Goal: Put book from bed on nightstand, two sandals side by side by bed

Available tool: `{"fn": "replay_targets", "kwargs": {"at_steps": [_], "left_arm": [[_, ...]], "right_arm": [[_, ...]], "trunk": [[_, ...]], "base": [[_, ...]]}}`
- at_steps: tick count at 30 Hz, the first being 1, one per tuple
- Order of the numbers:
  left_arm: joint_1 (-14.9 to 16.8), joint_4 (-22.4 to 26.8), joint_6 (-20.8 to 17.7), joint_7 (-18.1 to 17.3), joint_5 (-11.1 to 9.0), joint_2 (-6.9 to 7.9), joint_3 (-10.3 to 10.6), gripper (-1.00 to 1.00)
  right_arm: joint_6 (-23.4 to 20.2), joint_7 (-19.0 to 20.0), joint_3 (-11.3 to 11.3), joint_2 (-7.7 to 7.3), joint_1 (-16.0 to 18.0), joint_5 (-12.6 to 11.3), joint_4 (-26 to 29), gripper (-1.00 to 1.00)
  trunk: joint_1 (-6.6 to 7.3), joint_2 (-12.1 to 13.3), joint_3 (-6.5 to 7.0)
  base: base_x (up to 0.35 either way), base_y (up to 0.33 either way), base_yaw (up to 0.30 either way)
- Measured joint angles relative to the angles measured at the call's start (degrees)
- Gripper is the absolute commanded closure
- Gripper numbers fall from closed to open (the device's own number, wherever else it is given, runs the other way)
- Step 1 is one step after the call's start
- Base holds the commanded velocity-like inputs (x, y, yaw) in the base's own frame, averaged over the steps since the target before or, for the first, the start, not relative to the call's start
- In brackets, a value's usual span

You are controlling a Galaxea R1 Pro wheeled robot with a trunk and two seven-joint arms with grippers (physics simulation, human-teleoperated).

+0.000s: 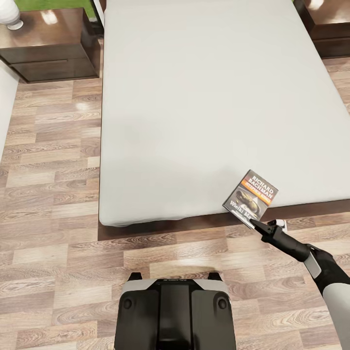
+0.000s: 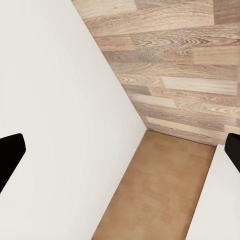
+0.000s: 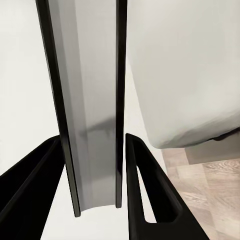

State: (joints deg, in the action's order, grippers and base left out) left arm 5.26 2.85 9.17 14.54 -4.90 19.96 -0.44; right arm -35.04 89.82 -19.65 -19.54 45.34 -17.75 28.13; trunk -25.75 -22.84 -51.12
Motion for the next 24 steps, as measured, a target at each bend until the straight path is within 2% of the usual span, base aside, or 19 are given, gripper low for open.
{"fn": "replay_targets", "kwargs": {"at_steps": [13,24], "left_arm": [[-0.02,0.00,0.10,0.01,-0.03,-0.05,-0.01,-1.00],[-0.01,0.00,0.13,0.01,-0.03,-0.01,-0.07,-1.00]], "right_arm": [[-0.19,0.00,0.01,0.12,0.00,0.00,0.18,1.00],[-0.05,0.00,-0.01,1.18,0.00,0.07,0.84,1.00]], "trunk": [[0.00,0.00,0.00],[0.00,0.00,0.00]], "base": [[0.000,0.000,0.000],[0.000,0.000,0.000]]}}
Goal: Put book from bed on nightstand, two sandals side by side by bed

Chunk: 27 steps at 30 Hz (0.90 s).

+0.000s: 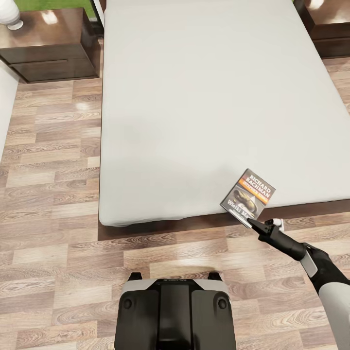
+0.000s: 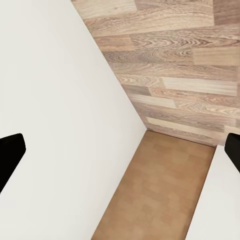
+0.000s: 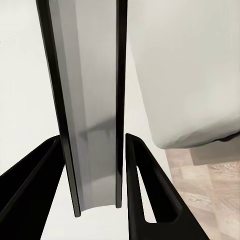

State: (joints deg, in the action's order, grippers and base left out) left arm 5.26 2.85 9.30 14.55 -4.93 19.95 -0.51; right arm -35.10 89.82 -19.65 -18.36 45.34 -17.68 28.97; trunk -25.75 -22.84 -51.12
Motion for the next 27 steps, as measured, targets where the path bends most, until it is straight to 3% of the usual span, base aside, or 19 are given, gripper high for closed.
{"fn": "replay_targets", "kwargs": {"at_steps": [27], "left_arm": [[0.01,0.00,0.00,0.10,0.02,0.01,0.07,-1.00]], "right_arm": [[0.12,0.00,-1.37,0.01,-0.19,-0.69,1.62,1.00]], "trunk": [[0.00,0.00,0.51]], "base": [[0.000,0.000,0.000]]}}
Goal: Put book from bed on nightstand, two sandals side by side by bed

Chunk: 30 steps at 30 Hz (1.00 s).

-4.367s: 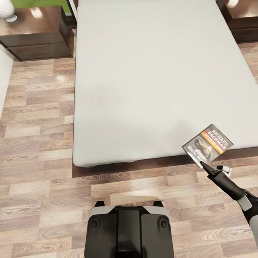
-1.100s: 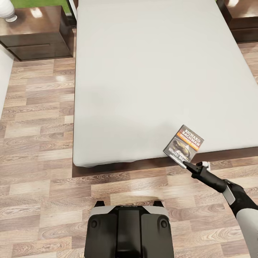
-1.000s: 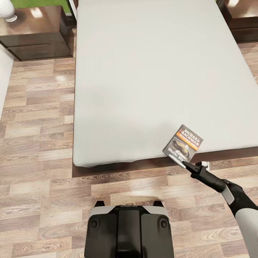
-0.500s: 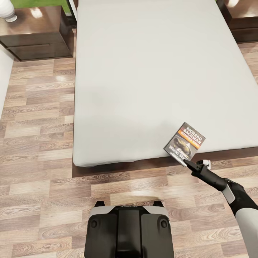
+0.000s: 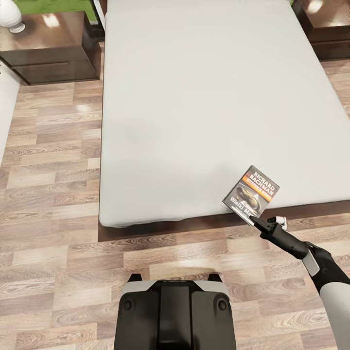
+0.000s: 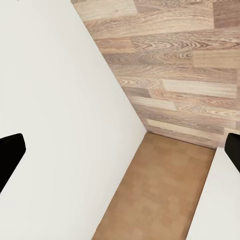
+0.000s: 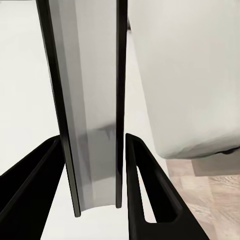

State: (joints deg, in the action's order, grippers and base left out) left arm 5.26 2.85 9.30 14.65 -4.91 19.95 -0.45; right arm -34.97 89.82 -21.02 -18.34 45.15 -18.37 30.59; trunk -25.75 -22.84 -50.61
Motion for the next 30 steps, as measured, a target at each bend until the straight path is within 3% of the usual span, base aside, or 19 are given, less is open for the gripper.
{"fn": "replay_targets", "kwargs": {"at_steps": [30], "left_arm": [[-0.03,0.00,0.00,0.07,0.06,-0.01,0.00,-1.00]], "right_arm": [[0.06,0.00,0.27,0.14,-0.01,0.08,-0.08,1.00]], "trunk": [[0.00,0.00,2.70]], "base": [[0.000,0.000,0.000]]}}
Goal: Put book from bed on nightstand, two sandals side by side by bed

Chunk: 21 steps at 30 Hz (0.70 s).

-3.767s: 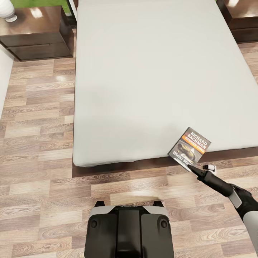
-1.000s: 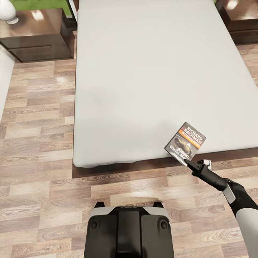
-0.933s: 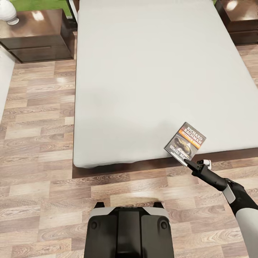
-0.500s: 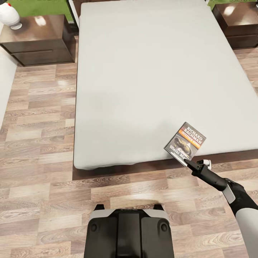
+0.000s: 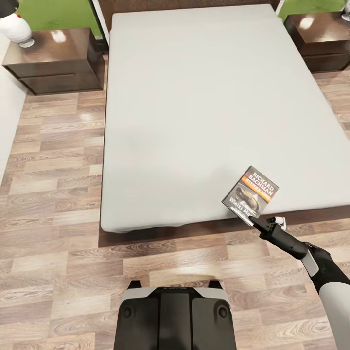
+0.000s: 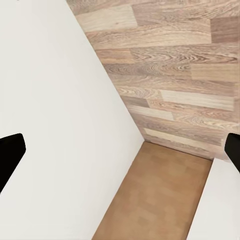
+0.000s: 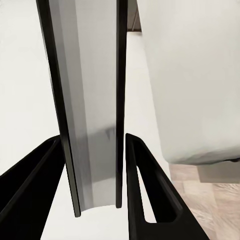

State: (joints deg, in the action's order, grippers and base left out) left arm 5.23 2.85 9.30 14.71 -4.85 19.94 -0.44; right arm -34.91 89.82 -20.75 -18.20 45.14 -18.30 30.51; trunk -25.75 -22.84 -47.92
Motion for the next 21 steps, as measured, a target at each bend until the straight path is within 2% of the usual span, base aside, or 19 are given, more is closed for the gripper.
{"fn": "replay_targets", "kwargs": {"at_steps": [21], "left_arm": [[0.01,0.00,0.00,-0.07,0.00,-0.01,0.00,-1.00]], "right_arm": [[0.01,0.00,0.24,0.08,0.01,0.21,0.00,1.00]], "trunk": [[0.00,0.00,1.94]], "base": [[0.000,0.000,0.000]]}}
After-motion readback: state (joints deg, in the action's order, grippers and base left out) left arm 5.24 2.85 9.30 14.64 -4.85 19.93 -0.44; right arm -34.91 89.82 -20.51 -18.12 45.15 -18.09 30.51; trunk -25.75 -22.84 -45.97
